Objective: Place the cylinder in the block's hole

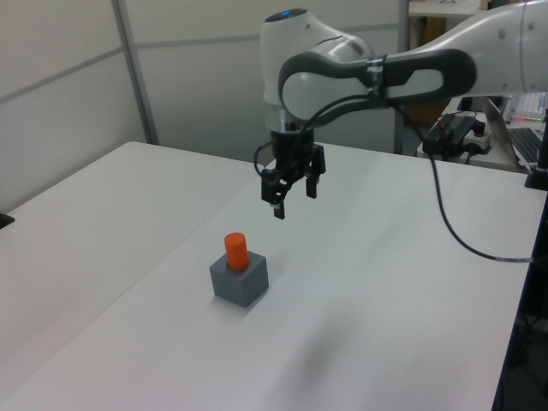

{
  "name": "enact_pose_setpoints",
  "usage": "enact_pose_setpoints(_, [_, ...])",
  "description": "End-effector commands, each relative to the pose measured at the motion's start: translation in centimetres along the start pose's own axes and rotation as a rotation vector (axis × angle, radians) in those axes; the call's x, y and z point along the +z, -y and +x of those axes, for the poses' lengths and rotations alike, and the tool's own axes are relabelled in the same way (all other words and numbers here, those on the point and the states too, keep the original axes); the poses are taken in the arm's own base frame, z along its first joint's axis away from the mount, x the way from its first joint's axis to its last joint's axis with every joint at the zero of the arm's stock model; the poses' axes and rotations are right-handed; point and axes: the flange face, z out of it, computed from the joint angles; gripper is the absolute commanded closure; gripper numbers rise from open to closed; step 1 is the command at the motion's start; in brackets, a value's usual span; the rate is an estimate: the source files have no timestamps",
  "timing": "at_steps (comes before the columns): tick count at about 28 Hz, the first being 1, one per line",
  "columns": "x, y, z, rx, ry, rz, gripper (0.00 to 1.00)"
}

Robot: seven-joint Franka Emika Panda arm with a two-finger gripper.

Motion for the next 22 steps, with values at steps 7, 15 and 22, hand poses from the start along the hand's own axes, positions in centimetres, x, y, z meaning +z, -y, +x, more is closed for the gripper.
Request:
enact_pose_setpoints(7, [-0.5, -1.0, -2.1, 0.005, -0.002, -0.015, 0.0])
enact_pose_setpoints(15, [-0.5, -1.2, -2.2, 0.006, -0.002, -0.015, 0.0])
enact_pose_setpoints(22, [-0.6, -2.5, -1.8, 0.03, -0.004, -0.014, 0.0])
